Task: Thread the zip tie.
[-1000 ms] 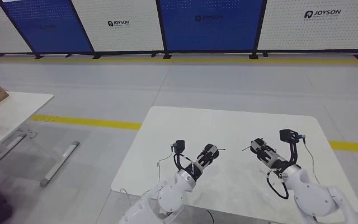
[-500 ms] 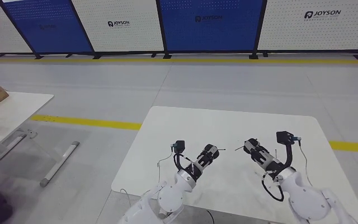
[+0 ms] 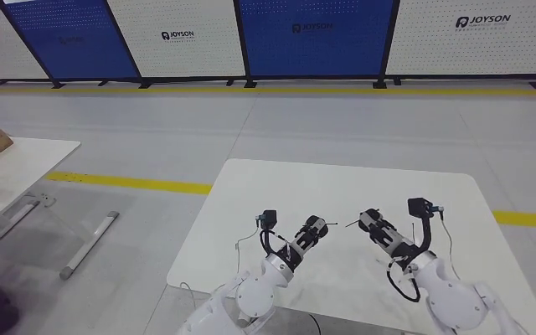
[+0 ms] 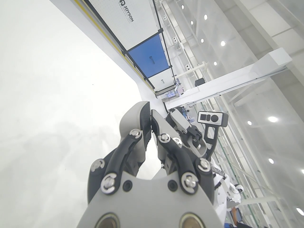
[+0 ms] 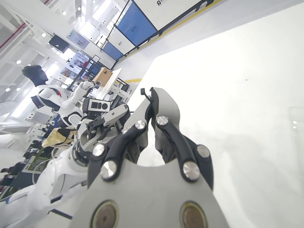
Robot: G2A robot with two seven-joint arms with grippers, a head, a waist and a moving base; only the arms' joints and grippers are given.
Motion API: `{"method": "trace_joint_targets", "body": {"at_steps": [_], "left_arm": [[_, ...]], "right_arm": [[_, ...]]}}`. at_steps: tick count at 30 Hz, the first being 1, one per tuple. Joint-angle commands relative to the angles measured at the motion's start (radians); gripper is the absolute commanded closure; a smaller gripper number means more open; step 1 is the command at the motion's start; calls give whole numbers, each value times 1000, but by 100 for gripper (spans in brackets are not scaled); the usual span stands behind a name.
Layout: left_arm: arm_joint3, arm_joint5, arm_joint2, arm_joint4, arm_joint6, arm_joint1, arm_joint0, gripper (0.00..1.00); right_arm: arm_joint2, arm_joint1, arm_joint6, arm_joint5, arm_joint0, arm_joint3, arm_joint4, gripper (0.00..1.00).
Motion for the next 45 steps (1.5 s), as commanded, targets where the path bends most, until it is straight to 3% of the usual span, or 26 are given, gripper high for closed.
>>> {"method": "trace_joint_targets", "body": {"at_steps": [1,5,36,45], "left_arm": [[0,0,0,0,0,0,0,100],[0,0,0,0,0,0,0,100],[0,0,0,0,0,0,0,100],[0,0,0,0,0,0,0,100]], "right_arm": [[-13,-6,-12,-6,10,12,22,100],[-56,-20,-54,5,35,43,31,100],[-62,-40,-29,20,55,73,20,100],[-33,-41,-38,9,27,50,19,100]]}}
